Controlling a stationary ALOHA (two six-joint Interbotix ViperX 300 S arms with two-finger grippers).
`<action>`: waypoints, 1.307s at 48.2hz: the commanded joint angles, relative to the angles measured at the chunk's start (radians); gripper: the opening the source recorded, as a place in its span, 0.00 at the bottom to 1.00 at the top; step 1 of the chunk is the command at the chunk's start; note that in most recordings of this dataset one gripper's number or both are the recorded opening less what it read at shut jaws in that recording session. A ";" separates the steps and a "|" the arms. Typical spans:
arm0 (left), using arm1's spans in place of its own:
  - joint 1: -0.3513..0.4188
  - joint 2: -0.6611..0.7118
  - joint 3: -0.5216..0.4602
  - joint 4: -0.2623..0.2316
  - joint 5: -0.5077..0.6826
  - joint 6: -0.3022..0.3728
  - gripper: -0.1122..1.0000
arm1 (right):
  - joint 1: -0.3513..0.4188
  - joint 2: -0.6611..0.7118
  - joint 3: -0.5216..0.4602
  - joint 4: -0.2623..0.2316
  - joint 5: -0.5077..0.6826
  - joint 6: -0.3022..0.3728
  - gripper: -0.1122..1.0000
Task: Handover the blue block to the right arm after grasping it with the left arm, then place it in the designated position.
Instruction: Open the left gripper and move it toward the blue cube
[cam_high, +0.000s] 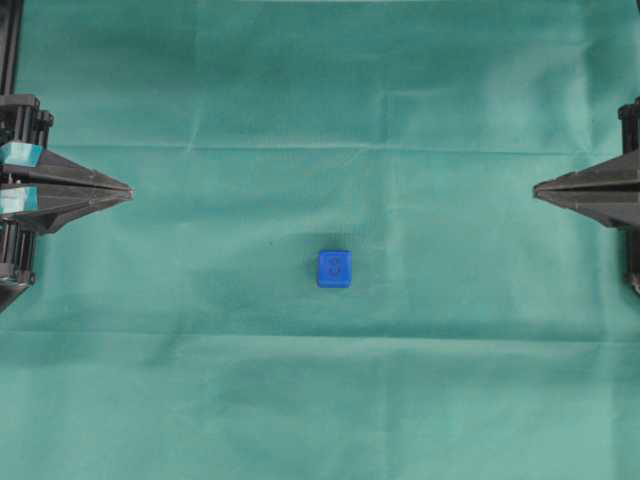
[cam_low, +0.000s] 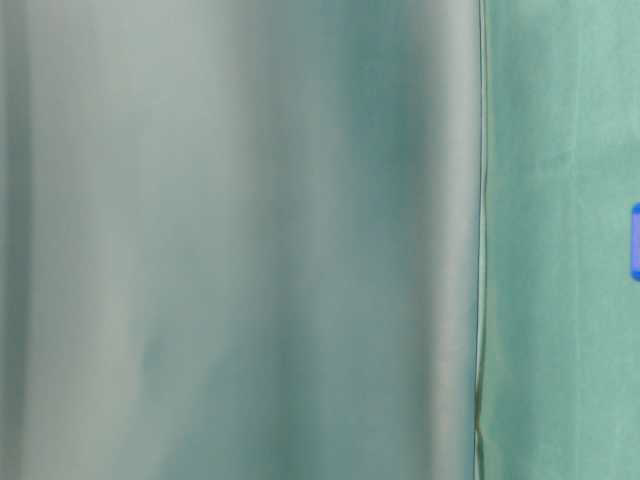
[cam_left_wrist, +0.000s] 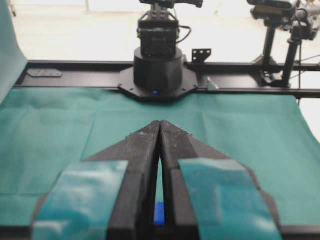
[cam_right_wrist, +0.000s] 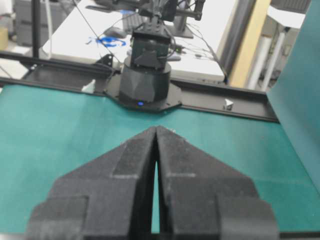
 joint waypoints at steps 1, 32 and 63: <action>0.000 0.012 -0.021 -0.005 0.026 -0.005 0.11 | 0.003 0.011 -0.012 0.006 0.002 0.018 0.10; 0.000 0.014 -0.037 0.000 0.044 0.002 0.12 | 0.003 0.023 -0.046 0.008 0.100 0.038 0.10; 0.000 0.014 -0.040 0.002 0.044 0.000 1.00 | -0.002 0.025 -0.067 0.020 0.173 0.058 0.95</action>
